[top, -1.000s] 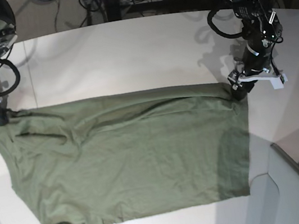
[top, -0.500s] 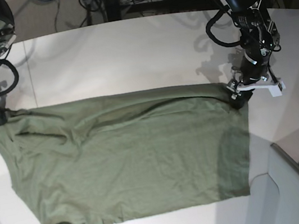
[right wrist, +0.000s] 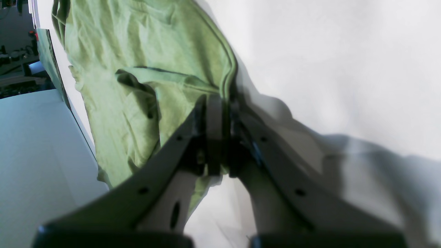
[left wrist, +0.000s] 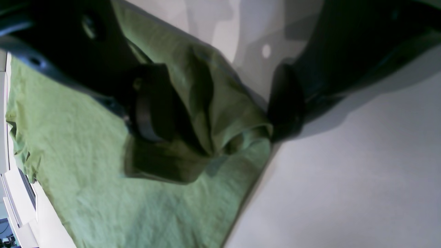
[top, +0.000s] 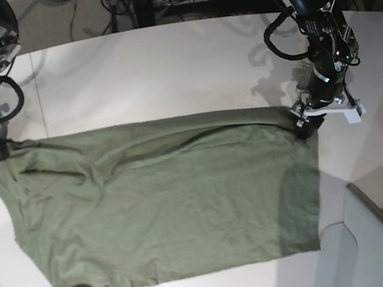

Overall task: Layout the t-shirt on the table in an organized manner, then fold the t-shirt properly
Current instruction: 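Hold both corners and pull them apart, stretching the shirt edge taut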

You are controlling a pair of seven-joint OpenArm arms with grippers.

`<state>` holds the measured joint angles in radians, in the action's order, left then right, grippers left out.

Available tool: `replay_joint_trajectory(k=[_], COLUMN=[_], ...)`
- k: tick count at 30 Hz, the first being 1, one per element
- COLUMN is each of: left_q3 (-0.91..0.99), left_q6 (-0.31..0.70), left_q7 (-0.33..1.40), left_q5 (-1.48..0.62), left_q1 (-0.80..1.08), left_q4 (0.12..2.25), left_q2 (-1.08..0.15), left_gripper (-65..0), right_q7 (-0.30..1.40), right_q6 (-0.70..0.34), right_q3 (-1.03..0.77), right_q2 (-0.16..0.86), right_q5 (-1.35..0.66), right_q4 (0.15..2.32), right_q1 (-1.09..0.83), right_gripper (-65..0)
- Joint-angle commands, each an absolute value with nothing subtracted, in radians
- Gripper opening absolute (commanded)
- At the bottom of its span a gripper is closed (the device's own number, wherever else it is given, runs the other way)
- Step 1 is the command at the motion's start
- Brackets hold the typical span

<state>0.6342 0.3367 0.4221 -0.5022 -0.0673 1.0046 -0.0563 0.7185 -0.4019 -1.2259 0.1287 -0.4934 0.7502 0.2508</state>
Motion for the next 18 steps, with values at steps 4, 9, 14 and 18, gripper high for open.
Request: replay_joint_trajectory(k=[4, 9, 14, 18], left_q3=[0.638, 0.633, 0.633, 0.636], left_q6=[0.32, 0.283, 0.283, 0.283], left_q7=[0.443, 0.443, 0.441, 0.441], left_q5=[-0.496, -0.496, -0.496, -0.495], left_q1=[-0.074, -0.076, -0.076, -0.101], left_q4=[1.009, 1.009, 1.007, 0.947], left_q2=[-0.065, -0.065, -0.065, -0.067], left_gripper=[-38.5, -44.6, -47.7, -65.0], right_q7=[0.716, 0.717, 0.717, 0.719], right_q6=[-0.401, -0.401, -0.401, -0.401], right_q3=[-1.225, -1.228, -1.228, -1.227], right_q2=[0.143, 0.143, 0.143, 0.143], right_q5=[-0.49, -0.49, -0.49, -0.49], right_q4=[0.757, 0.757, 0.757, 0.757], right_q1=[0.26, 0.26, 0.26, 0.26], right_gripper=[-64.4, -64.4, -64.4, -64.2])
